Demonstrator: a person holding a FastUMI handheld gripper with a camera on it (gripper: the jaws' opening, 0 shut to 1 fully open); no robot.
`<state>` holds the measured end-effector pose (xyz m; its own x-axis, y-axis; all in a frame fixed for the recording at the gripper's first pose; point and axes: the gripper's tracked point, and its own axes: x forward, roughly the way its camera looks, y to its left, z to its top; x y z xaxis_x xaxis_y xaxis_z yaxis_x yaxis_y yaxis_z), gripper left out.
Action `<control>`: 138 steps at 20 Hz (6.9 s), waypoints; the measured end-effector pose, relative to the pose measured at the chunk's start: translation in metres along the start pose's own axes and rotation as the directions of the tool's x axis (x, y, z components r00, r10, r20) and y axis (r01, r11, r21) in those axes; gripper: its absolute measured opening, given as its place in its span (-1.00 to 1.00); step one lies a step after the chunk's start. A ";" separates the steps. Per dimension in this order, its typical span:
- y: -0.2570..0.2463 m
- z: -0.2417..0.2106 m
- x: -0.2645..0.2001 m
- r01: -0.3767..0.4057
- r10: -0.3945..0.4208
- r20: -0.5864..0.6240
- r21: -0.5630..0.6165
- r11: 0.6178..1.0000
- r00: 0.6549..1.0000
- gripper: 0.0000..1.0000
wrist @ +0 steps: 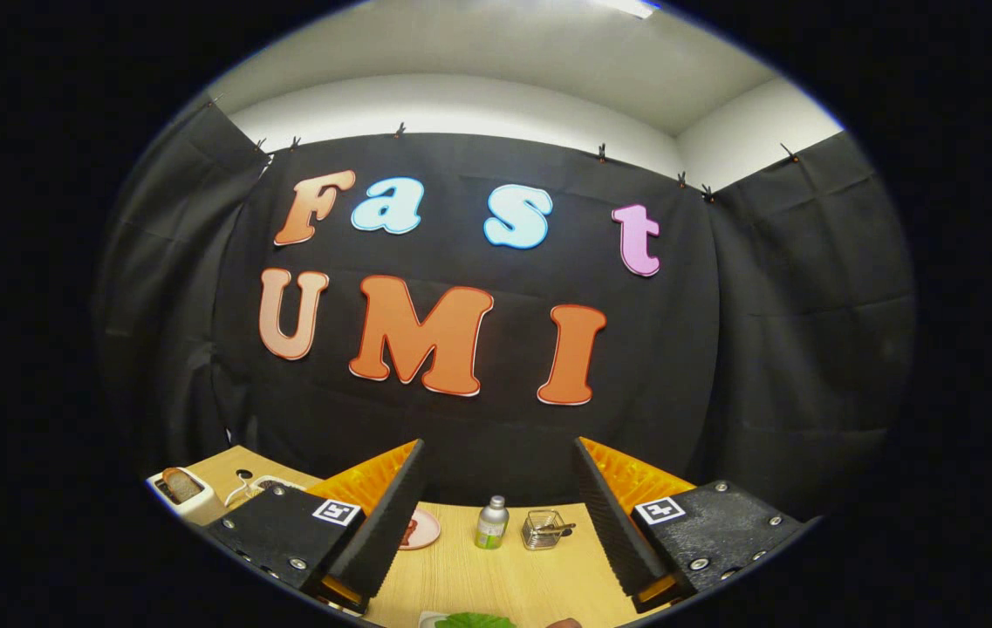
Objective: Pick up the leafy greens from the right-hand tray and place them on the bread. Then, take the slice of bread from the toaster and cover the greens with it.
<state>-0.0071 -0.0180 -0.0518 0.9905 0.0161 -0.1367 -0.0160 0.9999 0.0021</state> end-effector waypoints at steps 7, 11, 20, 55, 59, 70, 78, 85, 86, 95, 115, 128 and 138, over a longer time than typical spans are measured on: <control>-0.003 -0.118 -0.008 -0.053 0.059 -0.282 0.026 0.998 0.958 0.96; 0.010 -0.192 -0.021 -0.112 0.129 -0.449 0.064 0.992 0.884 0.96; 0.021 -0.319 -0.049 -0.214 0.207 -0.700 0.080 0.974 0.683 0.90; 0.038 -0.440 -0.059 -0.124 0.159 -0.926 0.123 0.985 0.342 -0.98; 0.058 -0.416 -0.063 -0.096 0.224 -0.896 0.202 0.975 0.384 -0.98; 0.140 -0.323 -0.057 -0.197 0.418 -0.789 0.369 0.908 0.451 -0.98; 0.228 -0.328 -0.069 -0.340 0.499 -0.780 0.384 0.859 0.378 -0.98; 0.277 -0.349 -0.081 -0.355 0.533 -0.795 0.427 0.831 0.290 -0.96; 0.283 -0.350 -0.081 -0.356 0.541 -0.793 0.437 0.826 0.282 -0.95; 0.307 -0.364 -0.089 -0.306 0.577 -0.790 0.507 0.806 0.210 -0.81; 0.387 -0.177 -0.057 -0.525 0.572 -0.730 0.342 0.779 0.373 0.85; 0.510 -0.154 -0.071 -0.557 0.517 -0.817 0.312 0.769 0.256 0.77; 0.517 -0.206 -0.077 -0.452 0.339 -0.931 0.247 0.857 0.134 0.02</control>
<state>-0.1195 0.4977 -0.2443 0.0005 0.3411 -0.9400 -0.4281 0.8496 0.3081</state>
